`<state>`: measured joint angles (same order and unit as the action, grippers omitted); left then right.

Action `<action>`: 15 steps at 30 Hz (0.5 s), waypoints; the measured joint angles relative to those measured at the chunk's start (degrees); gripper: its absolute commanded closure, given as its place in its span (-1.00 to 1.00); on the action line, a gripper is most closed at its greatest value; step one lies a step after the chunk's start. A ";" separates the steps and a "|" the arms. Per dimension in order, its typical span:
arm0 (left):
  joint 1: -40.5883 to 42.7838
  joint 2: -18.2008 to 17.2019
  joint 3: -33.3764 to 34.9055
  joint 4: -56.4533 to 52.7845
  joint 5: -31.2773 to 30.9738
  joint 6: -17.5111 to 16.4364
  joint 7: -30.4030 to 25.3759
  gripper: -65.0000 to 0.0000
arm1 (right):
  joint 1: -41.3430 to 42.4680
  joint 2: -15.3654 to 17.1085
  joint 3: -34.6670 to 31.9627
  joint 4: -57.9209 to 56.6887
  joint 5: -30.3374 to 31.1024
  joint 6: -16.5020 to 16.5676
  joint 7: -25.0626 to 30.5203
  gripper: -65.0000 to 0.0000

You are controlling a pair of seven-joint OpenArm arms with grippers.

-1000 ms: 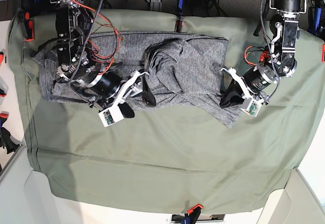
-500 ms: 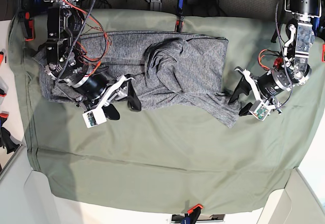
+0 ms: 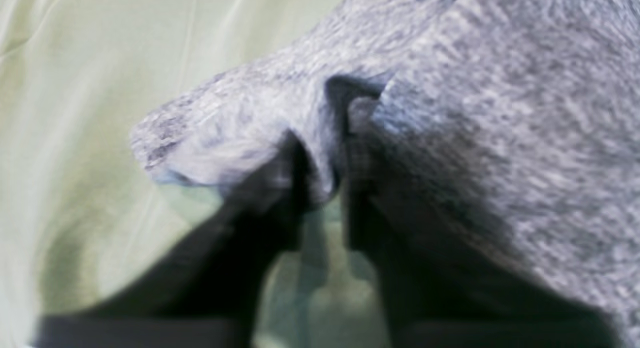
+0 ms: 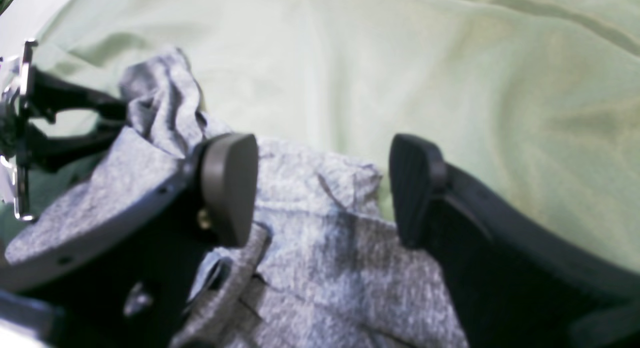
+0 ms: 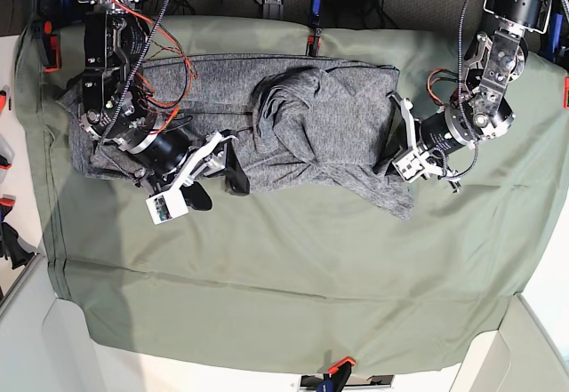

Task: Fold the T-shirt properly
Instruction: 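Grasp the strip's end with the right gripper and the hem with the left, then fold the grasped fabric over the middle with both grippers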

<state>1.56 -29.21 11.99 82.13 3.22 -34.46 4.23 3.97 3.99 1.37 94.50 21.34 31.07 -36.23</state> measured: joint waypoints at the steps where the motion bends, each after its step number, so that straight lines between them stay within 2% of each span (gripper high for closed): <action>1: 0.02 -0.02 0.00 0.00 -0.07 0.63 -0.02 1.00 | 0.00 0.00 0.00 0.00 0.00 0.00 -0.02 -0.25; 7: -0.46 -0.13 0.04 0.85 0.07 7.10 0.07 1.00 | -0.13 -0.02 0.00 0.00 0.00 0.00 -0.02 -0.25; 13: 0.22 -0.17 0.04 11.17 -0.11 6.91 0.24 1.00 | -2.34 -0.02 0.00 -0.02 -0.44 -0.04 0.00 -0.25; 15: 0.81 -0.37 0.04 15.58 -0.31 5.25 0.31 1.00 | -3.02 -0.02 0.00 -0.02 -0.55 -0.02 0.00 -0.25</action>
<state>2.37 -29.58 12.03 97.71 2.92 -29.21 4.54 0.95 3.97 1.37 94.48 20.80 31.05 -36.23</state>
